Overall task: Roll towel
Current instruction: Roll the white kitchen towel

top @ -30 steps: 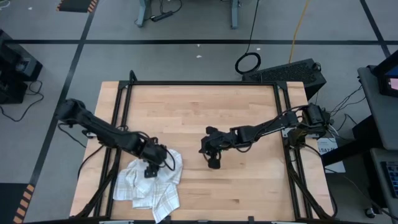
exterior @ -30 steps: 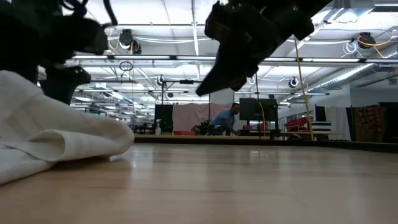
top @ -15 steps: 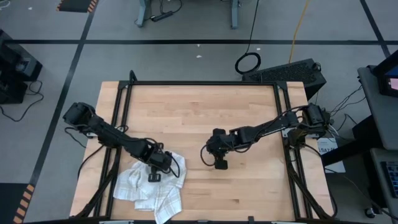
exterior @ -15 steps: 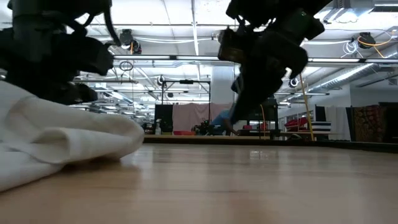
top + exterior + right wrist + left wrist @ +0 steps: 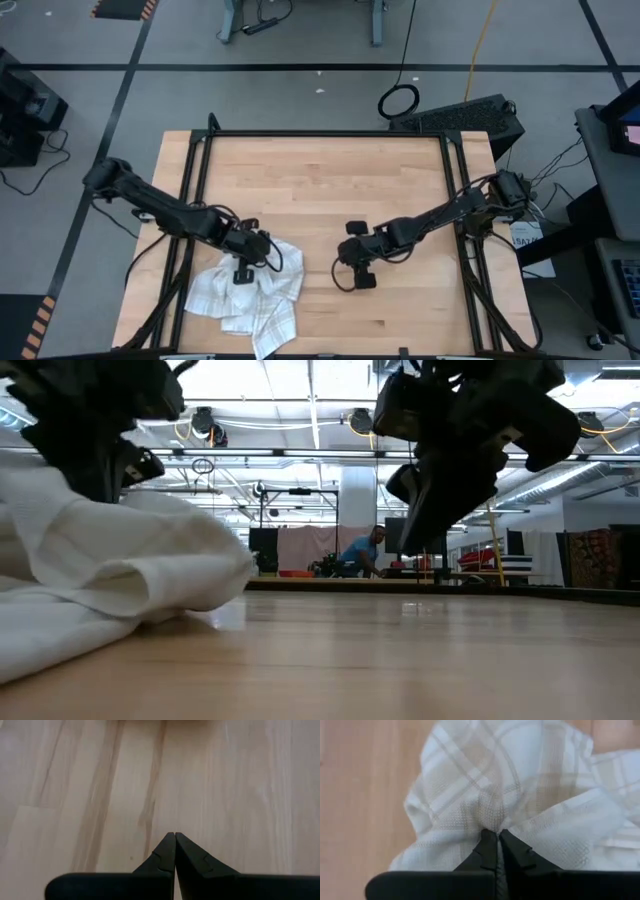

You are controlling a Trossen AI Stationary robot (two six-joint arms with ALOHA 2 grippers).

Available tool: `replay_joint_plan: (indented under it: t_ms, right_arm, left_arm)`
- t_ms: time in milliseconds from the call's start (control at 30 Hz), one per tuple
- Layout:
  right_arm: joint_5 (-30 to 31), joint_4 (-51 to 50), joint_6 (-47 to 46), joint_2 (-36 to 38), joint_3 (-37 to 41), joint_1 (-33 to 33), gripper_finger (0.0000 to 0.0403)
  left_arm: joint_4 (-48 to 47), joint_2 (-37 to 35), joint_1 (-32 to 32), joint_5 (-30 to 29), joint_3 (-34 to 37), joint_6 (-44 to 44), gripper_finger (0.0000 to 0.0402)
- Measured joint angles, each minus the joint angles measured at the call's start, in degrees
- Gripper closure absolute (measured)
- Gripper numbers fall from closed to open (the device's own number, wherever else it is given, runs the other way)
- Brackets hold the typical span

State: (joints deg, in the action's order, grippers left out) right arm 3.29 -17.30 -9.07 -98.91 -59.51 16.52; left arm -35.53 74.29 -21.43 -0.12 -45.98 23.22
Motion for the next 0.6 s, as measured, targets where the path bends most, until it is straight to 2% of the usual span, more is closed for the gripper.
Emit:
replay_joint_plan:
  t_ms: [100, 200, 300, 433, 500, 600]
  right_arm:
    - [0.5, 1.2, 1.2, 0.0, 0.0, 0.1, 0.0403]
    - [4.6, 5.0, 1.8, 0.0, 0.1, 0.1, 0.0403]
    - [8.1, 17.3, 3.4, -0.7, 1.9, 0.5, 0.0403]
    - [8.8, 38.6, 3.3, -3.6, 6.9, 1.3, 0.0403]
    - [10.3, 43.8, 1.9, -4.6, 7.9, 1.5, 0.0401]
    - [14.3, 46.3, 0.4, -5.9, 7.8, 2.0, 0.0386]
  left_arm:
    - [0.3, -1.3, 0.4, -2.4, -2.0, -2.2, 0.0394]
    - [0.5, -1.7, 1.5, -7.5, -4.7, -4.9, 0.0394]
    - [1.0, -1.7, 2.9, -14.7, -7.0, -7.3, 0.0394]
    - [0.9, -1.7, 5.1, -21.6, -8.5, -9.4, 0.0394]
    - [1.3, -1.7, 6.1, -22.9, -8.6, -10.0, 0.0394]
    - [3.1, -1.6, 7.2, -22.9, -8.6, -10.2, 0.0394]
